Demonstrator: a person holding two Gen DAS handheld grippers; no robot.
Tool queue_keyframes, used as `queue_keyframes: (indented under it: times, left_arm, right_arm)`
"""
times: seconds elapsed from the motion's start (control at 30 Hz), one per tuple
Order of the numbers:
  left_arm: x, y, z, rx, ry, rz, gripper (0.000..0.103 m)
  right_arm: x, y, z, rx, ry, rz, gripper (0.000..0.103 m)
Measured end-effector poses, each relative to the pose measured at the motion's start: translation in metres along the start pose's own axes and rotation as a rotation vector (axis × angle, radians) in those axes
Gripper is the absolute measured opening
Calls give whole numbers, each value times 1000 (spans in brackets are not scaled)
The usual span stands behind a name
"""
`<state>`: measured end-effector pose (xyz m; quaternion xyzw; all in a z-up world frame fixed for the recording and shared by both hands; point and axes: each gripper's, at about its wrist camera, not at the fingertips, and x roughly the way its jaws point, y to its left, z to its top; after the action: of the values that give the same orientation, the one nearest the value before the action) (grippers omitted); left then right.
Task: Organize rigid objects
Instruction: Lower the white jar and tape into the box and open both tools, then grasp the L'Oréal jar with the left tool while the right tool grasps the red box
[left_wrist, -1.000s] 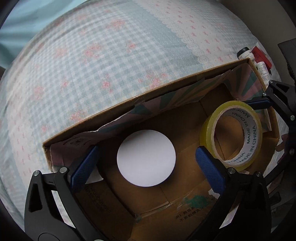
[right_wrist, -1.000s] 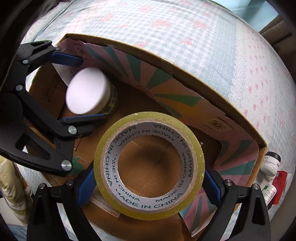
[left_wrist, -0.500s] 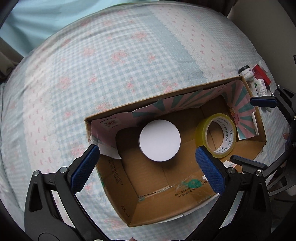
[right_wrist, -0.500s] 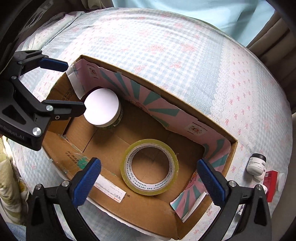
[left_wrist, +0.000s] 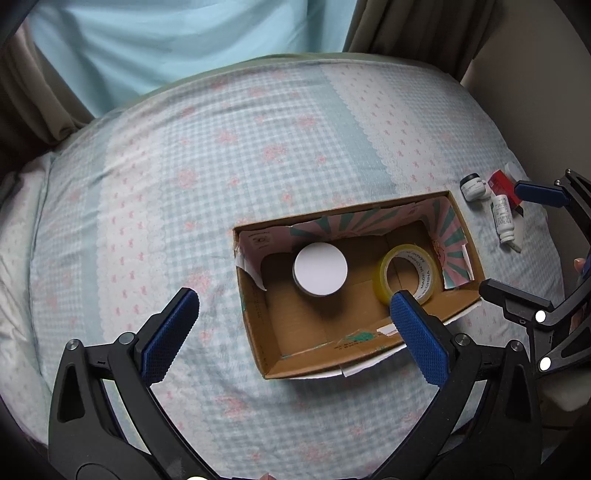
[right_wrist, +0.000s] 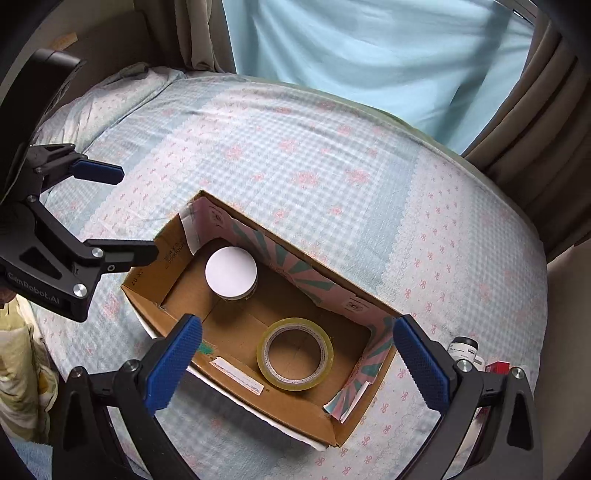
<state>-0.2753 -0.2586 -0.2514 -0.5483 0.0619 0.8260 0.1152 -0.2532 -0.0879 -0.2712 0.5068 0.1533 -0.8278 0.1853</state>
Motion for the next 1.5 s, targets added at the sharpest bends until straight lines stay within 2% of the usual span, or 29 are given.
queue_keyframes:
  times: [0.17, 0.43, 0.53, 0.77, 0.83, 1.0, 1.17, 1.3, 1.5]
  left_arm:
    - [-46, -10, -12, -66, -46, 10, 103]
    - [-85, -61, -13, -83, -90, -9, 103]
    - [-93, -91, -6, -72, -111, -30, 103]
    - [-107, -179, 12, -1, -152, 34, 103]
    - [-107, -202, 19, 2, -164, 24, 103]
    - [-92, -262, 45, 10, -151, -10, 103]
    - [-69, -310, 63, 0, -120, -38, 103]
    - [-43, -337, 74, -37, -65, -70, 103]
    - [10, -364, 95, -47, 29, -72, 103]
  right_arm:
    - [-45, 0, -13, 80, -30, 8, 103]
    - [-113, -22, -47, 191, -97, -133, 103]
    - [-137, -43, -60, 225, -128, -186, 103]
    - [-177, -116, -94, 352, -170, -210, 103]
    - [-183, -138, -106, 368, -167, -218, 103]
    - [-195, -196, -136, 404, -159, -253, 103]
    - [-190, -253, -160, 466, -118, -243, 103]
    - [-175, -290, -170, 493, -82, -235, 103]
    - [-132, -339, -173, 538, -23, -179, 103]
